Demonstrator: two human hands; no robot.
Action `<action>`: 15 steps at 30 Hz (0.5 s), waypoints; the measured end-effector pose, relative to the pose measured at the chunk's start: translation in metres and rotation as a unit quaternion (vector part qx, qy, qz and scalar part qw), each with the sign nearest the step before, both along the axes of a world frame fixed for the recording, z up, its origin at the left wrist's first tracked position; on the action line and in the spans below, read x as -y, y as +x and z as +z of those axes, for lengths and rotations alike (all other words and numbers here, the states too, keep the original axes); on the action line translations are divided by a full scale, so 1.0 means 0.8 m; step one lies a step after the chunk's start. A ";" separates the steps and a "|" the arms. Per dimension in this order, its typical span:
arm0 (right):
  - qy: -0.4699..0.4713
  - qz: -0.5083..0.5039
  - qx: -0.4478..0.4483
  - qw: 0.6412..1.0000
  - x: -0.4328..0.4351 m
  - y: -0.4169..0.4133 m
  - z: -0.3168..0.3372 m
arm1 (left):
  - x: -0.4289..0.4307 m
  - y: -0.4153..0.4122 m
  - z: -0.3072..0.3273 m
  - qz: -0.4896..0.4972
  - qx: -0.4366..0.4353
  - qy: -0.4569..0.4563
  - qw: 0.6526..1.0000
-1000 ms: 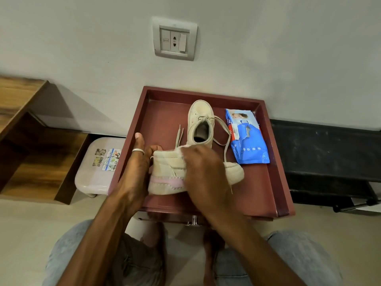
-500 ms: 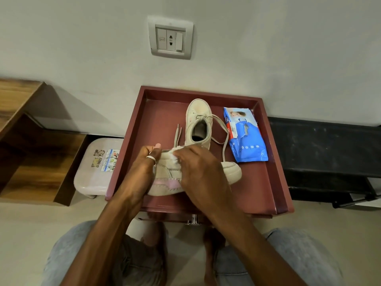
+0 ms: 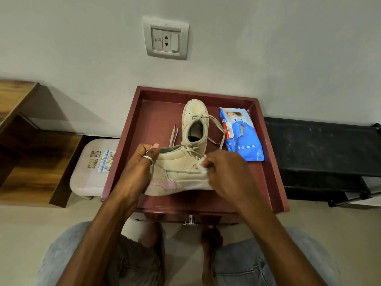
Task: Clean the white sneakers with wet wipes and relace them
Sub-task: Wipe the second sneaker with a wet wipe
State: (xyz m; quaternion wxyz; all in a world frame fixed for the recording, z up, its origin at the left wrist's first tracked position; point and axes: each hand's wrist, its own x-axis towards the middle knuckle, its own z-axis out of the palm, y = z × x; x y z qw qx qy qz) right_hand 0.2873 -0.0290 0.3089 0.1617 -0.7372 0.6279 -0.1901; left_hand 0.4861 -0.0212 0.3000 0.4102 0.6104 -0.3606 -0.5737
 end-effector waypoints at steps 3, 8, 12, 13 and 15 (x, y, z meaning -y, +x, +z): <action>0.014 -0.045 -0.041 0.998 0.002 -0.017 -0.004 | -0.001 -0.001 0.002 -0.005 0.001 -0.014 1.000; -0.063 0.038 0.111 0.991 -0.011 0.040 -0.002 | 0.000 0.000 0.001 0.007 0.009 -0.027 1.000; -0.007 0.031 0.073 0.997 -0.004 0.003 -0.002 | -0.001 -0.001 0.003 0.008 0.009 -0.041 0.999; 0.012 0.001 0.026 1.000 0.001 -0.014 -0.005 | -0.002 -0.002 0.004 0.004 0.013 -0.044 0.999; 0.052 -0.056 -0.077 0.994 0.007 -0.045 -0.006 | -0.003 -0.003 0.006 0.000 0.021 -0.048 0.999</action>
